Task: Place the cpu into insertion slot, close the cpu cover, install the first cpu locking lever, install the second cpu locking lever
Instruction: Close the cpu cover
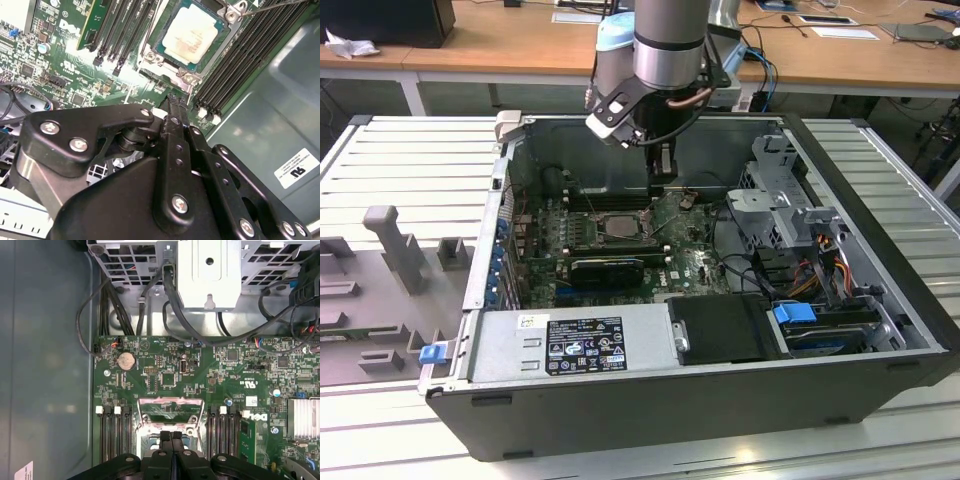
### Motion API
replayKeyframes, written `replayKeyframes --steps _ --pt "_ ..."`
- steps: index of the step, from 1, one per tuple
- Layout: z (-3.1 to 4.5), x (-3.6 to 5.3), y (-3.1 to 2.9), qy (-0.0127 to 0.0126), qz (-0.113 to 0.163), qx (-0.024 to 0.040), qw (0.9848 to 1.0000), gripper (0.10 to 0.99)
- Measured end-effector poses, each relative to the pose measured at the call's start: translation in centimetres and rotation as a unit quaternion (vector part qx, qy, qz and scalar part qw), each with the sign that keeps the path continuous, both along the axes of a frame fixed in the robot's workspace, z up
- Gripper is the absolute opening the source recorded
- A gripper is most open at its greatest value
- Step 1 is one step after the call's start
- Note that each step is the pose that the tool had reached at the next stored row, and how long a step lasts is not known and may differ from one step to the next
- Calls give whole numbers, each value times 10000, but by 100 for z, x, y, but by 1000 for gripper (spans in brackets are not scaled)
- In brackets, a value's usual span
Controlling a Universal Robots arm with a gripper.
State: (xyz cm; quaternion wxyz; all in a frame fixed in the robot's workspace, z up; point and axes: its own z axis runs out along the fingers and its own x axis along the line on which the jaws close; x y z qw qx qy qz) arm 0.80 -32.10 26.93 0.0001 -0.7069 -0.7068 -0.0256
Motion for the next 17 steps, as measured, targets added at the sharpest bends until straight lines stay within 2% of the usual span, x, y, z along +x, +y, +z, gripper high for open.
replayKeyframes --steps 7,17 --pt "0 84 0 0 0 0 10000 106" --pt "14 107 -1 1 0 -2 10000 106"
